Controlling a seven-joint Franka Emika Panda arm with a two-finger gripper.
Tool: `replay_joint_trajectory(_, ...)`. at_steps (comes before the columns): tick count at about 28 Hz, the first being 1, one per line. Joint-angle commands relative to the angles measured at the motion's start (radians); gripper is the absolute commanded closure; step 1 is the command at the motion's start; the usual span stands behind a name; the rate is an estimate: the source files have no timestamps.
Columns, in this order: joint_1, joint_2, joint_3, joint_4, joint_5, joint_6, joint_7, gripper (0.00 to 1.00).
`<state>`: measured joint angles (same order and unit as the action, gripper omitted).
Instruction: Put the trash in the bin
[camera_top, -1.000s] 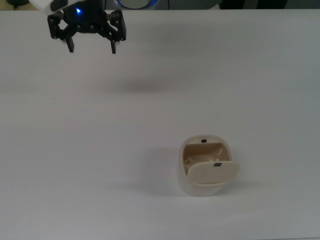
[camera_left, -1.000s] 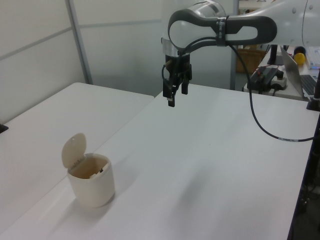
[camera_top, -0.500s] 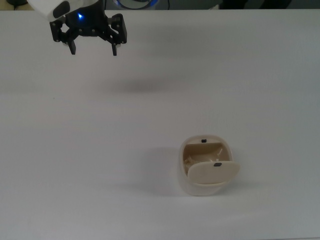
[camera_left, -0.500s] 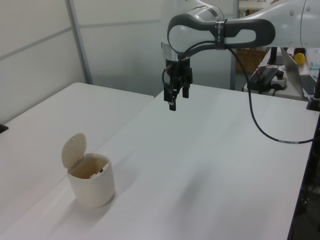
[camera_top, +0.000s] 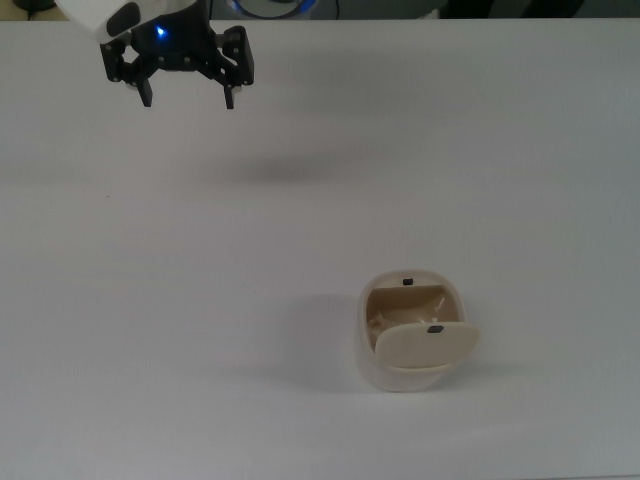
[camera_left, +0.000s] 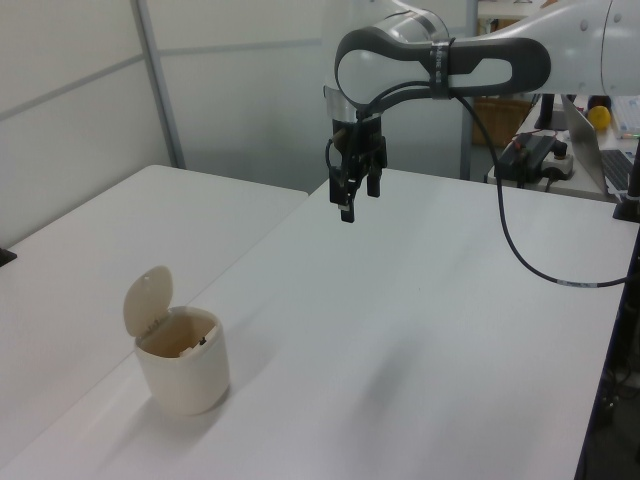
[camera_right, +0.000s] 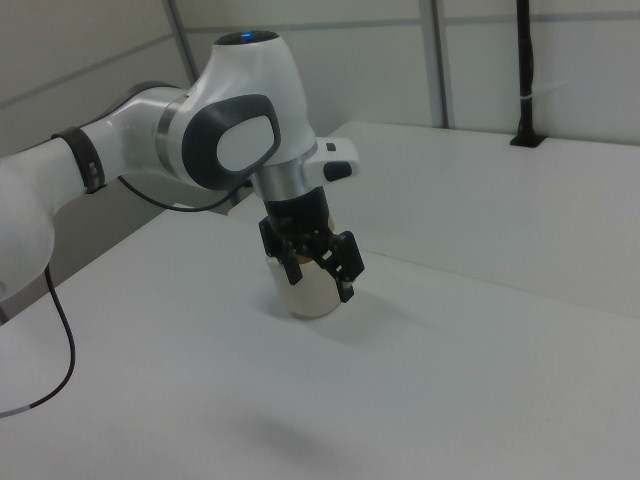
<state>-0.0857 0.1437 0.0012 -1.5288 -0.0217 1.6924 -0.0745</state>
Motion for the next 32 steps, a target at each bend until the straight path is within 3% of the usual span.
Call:
replay_joint_trajectory(1, 0.009, -0.018, -0.006, -0.005, -0.011, -0.043, -0.011, 0.00)
replay_joint_trajectory(32, 0.009, -0.013, -0.007, 0.007, -0.012, -0.043, -0.010, 0.00)
